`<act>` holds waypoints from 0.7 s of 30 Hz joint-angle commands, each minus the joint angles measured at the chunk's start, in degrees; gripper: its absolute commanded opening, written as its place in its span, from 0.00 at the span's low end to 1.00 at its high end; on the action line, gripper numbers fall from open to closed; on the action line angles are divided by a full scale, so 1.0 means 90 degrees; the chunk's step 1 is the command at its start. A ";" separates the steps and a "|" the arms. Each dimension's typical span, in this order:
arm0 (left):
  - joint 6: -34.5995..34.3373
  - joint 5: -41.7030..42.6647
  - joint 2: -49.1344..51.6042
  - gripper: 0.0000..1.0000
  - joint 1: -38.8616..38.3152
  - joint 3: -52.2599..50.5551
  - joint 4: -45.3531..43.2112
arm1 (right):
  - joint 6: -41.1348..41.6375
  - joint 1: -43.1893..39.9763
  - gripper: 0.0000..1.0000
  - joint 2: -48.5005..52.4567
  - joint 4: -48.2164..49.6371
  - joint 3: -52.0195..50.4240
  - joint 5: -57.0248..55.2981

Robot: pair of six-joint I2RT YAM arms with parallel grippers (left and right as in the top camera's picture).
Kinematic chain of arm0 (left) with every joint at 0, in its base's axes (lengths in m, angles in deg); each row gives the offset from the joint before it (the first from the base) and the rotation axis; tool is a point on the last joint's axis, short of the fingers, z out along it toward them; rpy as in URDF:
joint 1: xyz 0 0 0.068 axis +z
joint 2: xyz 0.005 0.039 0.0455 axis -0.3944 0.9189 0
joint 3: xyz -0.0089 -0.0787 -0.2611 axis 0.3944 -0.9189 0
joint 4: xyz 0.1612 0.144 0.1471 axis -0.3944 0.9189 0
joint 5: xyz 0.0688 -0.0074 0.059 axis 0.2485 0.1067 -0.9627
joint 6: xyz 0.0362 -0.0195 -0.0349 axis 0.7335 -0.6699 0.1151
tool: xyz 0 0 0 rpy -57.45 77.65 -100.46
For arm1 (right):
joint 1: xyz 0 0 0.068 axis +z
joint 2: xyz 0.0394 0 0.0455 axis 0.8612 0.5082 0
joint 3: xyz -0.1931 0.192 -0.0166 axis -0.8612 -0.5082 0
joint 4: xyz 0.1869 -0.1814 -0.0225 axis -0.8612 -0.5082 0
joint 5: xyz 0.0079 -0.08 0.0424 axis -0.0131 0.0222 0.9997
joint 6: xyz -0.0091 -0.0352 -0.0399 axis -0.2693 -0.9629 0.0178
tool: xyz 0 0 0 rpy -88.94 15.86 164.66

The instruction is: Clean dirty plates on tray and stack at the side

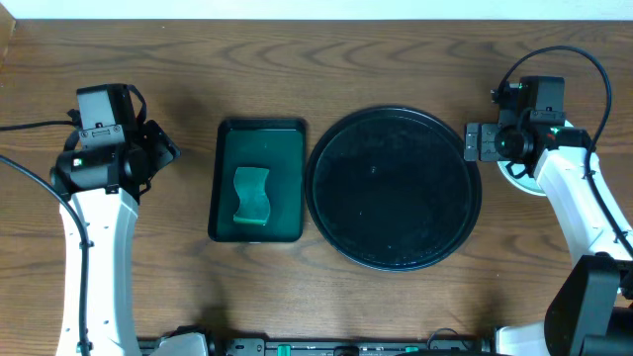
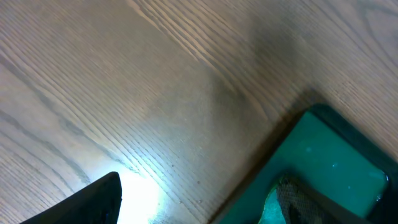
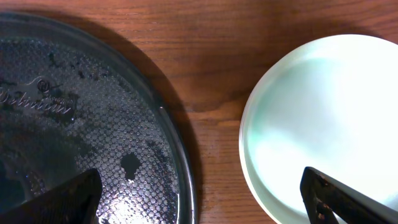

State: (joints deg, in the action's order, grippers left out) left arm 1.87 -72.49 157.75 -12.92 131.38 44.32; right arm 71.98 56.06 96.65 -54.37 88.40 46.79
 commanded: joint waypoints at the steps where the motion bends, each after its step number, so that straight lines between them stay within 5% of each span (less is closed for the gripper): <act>1: -0.0012 -0.0058 -0.0036 0.81 0.0019 0.0085 0.0000 | -0.0078 0.0049 0.99 -0.0090 -0.0005 -0.0002 0.0007; 12: -0.0012 -0.0058 -0.0036 0.81 0.0019 0.0085 0.0000 | -0.0078 0.0075 0.99 -0.0843 -0.0010 -0.0002 0.0010; 21: -0.0012 -0.0058 -0.0036 0.80 0.0019 0.0085 0.0000 | -0.0078 0.0100 0.99 -0.2749 -0.0012 -0.0005 0.0010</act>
State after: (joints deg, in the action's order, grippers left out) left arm 1.87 -72.49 157.75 -12.92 131.38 44.32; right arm 71.96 56.28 76.67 -54.35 88.38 46.79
